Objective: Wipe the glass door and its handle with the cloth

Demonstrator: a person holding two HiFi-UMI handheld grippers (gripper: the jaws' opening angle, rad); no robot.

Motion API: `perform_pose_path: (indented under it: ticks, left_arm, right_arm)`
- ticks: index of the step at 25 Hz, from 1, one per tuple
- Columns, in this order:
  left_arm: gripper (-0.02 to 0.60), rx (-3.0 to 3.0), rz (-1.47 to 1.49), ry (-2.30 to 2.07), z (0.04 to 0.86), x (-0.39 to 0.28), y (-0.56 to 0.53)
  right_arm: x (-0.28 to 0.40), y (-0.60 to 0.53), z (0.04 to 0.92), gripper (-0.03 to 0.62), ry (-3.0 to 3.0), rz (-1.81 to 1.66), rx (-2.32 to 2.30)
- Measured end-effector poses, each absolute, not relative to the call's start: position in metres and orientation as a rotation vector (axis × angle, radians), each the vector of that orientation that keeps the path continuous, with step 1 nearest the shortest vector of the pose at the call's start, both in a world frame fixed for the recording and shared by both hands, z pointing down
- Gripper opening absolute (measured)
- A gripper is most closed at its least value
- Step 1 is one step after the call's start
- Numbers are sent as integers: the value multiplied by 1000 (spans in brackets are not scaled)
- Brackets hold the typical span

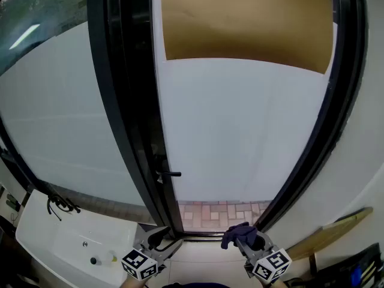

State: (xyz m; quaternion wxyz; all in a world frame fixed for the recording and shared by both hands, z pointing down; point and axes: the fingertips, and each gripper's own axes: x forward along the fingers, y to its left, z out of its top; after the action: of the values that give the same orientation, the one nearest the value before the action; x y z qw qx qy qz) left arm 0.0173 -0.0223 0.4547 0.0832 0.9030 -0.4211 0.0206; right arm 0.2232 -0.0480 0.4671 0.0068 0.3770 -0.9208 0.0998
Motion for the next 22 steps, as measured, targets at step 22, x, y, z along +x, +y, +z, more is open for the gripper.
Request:
perform_pose_path:
  ticks: [22]
  left_arm:
    - [222, 2771, 38, -1205, 448, -15, -80]
  right_arm:
    - [89, -151, 354, 137, -2958, -308, 853]
